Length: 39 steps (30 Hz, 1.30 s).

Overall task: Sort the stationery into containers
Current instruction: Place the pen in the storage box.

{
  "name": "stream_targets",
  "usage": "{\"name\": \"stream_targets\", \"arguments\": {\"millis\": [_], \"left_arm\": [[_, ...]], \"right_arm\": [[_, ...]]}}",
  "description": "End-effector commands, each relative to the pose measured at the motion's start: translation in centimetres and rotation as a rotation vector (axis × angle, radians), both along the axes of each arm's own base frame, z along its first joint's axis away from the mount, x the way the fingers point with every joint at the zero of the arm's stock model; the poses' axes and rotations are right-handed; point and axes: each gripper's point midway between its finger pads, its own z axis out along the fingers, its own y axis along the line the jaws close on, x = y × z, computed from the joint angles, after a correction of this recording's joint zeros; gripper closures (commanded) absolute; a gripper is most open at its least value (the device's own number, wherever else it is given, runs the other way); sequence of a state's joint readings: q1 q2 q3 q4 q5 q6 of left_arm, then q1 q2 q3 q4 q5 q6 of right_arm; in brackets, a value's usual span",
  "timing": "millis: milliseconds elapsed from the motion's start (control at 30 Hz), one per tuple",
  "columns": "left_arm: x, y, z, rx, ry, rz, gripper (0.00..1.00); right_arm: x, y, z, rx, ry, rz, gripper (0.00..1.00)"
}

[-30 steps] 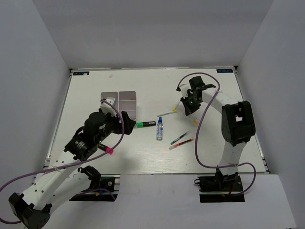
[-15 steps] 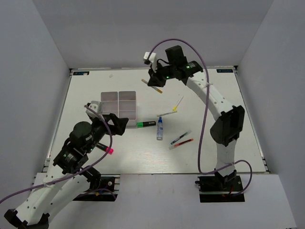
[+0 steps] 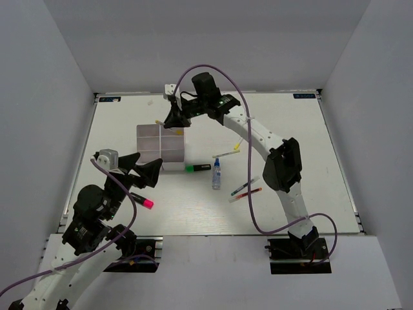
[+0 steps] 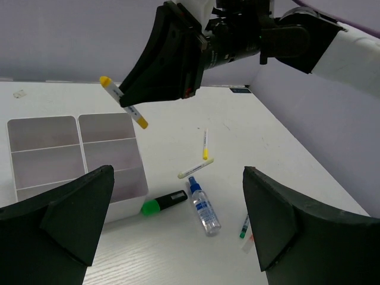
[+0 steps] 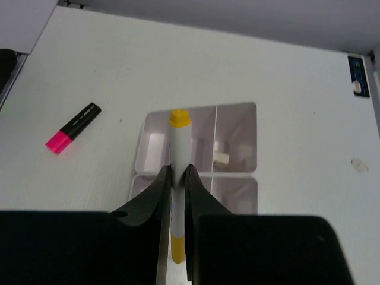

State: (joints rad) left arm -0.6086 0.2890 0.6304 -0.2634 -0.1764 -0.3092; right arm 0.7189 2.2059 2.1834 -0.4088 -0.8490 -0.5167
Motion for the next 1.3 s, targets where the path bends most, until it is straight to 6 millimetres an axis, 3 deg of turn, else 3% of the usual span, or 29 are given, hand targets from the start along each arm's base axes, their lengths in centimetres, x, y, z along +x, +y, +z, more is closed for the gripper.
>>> {"name": "stream_targets", "arguments": {"millis": [0, 33, 67, 167, 200, 367, 500, 1100, 1200, 1267], "left_arm": [[0.2, 0.1, 0.2, 0.01, -0.018, 0.01, 0.01], [0.2, 0.1, 0.2, 0.01, -0.018, 0.01, 0.01], [0.2, 0.1, 0.2, 0.01, -0.018, 0.01, 0.01], [0.4, 0.1, 0.0, 0.024, -0.014, 0.011, 0.01], [0.4, 0.1, 0.0, 0.024, -0.014, 0.011, 0.01], [0.1, 0.1, 0.1, 0.023, -0.034, 0.003, 0.01], [0.2, 0.2, 0.1, 0.022, -0.033, 0.012, 0.01], [0.4, 0.2, -0.1, 0.028, -0.026, 0.012, 0.01], [0.4, 0.2, -0.1, 0.028, -0.026, 0.012, 0.01], [0.5, 0.1, -0.2, 0.033, -0.019, 0.012, 0.01]], "right_arm": [[-1.0, 2.6, 4.0, 0.152, -0.088, 0.108, 1.0], [-1.0, 3.0, 4.5, 0.169, -0.104, 0.113, 1.0], [-0.8, 3.6, 3.5, 0.166, -0.098, 0.121, 1.0], [-1.0, 4.9, 3.3, 0.202, -0.091, 0.155, 1.0], [-1.1, 5.3, 4.1, 0.227, -0.1, 0.16, 1.0], [-1.4, 7.1, 3.8, 0.293, -0.091, 0.217, 1.0], [-1.4, 8.2, 2.4, 0.315, -0.069, 0.236, 1.0], [0.4, 10.0, -2.0, 0.388, -0.055, 0.23, 1.0], [0.5, 10.0, -2.5, 0.379, -0.043, 0.226, 0.77], [0.5, 9.9, -2.9, 0.369, -0.033, 0.229, 0.7]]}}
